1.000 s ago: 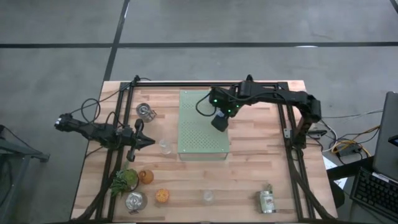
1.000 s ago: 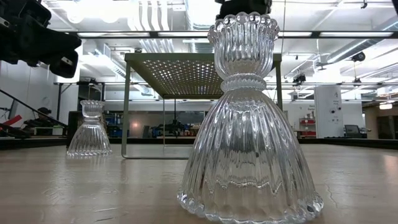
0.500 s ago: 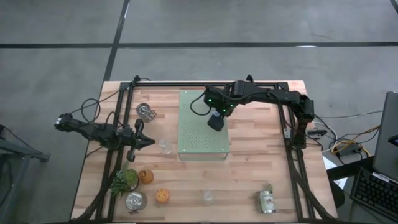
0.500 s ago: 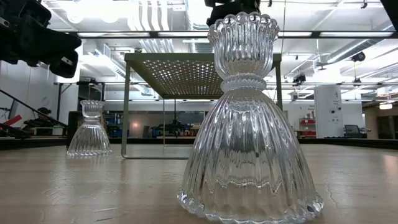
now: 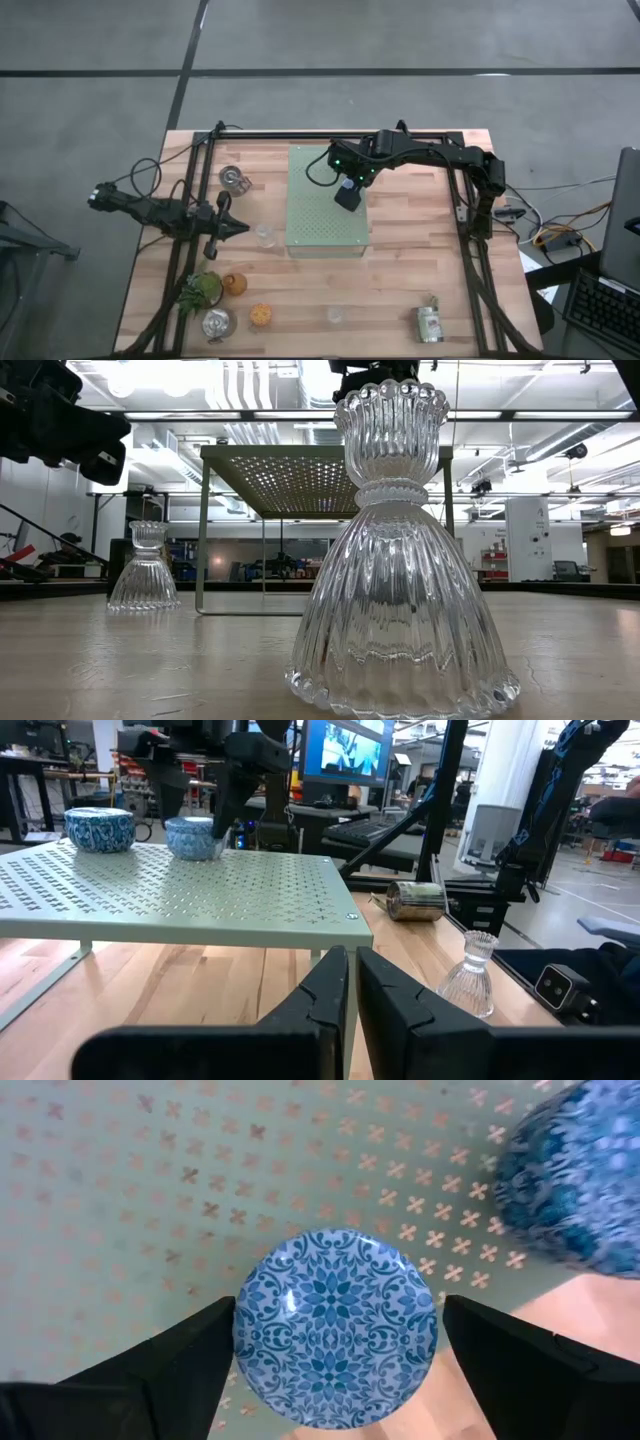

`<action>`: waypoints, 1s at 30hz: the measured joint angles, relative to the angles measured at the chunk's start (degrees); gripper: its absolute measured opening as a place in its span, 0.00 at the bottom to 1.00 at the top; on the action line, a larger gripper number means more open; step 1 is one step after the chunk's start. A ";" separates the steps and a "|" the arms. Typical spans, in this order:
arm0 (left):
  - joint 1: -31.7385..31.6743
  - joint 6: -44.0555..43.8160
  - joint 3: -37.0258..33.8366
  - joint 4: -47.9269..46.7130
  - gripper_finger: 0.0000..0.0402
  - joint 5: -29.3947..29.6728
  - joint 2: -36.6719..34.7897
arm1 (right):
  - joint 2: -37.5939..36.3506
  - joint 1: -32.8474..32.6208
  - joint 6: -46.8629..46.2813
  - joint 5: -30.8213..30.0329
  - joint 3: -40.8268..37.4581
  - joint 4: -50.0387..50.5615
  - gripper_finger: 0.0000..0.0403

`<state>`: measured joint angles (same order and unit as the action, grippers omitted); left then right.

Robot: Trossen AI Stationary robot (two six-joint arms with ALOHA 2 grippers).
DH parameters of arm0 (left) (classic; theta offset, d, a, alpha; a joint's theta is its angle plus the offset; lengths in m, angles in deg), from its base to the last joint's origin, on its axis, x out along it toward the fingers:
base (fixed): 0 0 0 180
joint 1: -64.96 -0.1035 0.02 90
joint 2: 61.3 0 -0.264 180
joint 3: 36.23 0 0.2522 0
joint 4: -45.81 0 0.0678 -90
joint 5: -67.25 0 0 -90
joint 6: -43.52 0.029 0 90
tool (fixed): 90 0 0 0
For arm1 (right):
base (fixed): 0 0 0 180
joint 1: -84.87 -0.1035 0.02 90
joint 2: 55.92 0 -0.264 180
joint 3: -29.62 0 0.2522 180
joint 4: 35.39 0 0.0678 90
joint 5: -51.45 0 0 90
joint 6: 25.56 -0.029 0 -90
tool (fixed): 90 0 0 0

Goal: Pick & Place candle stick holders
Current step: Put the light blue patterned scented candle on the shelf aligned with the other blue patterned scented candle, then move the green scented candle to the middle right of the table

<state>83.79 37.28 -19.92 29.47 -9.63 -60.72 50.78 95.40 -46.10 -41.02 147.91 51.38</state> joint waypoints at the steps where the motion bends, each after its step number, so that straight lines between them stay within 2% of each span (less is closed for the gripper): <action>1: -0.01 0.01 0.00 0.01 0.07 0.02 0.00 | -0.01 0.00 0.21 -0.53 0.00 0.01 0.87; 11: -0.01 0.02 0.00 0.00 0.07 0.00 0.00 | -1.11 -0.69 2.37 -0.75 0.20 -0.03 0.87; 21: 0.00 0.02 0.00 0.01 0.07 0.02 0.00 | -5.03 -1.69 2.97 -3.75 0.24 -0.38 0.85; 30: -0.02 0.02 0.00 0.01 0.07 0.02 0.00 | -8.21 -6.25 1.39 -4.73 0.24 -0.69 0.87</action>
<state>83.78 37.30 -19.92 29.47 -9.61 -60.72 42.57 89.14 -44.71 -45.74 148.15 50.70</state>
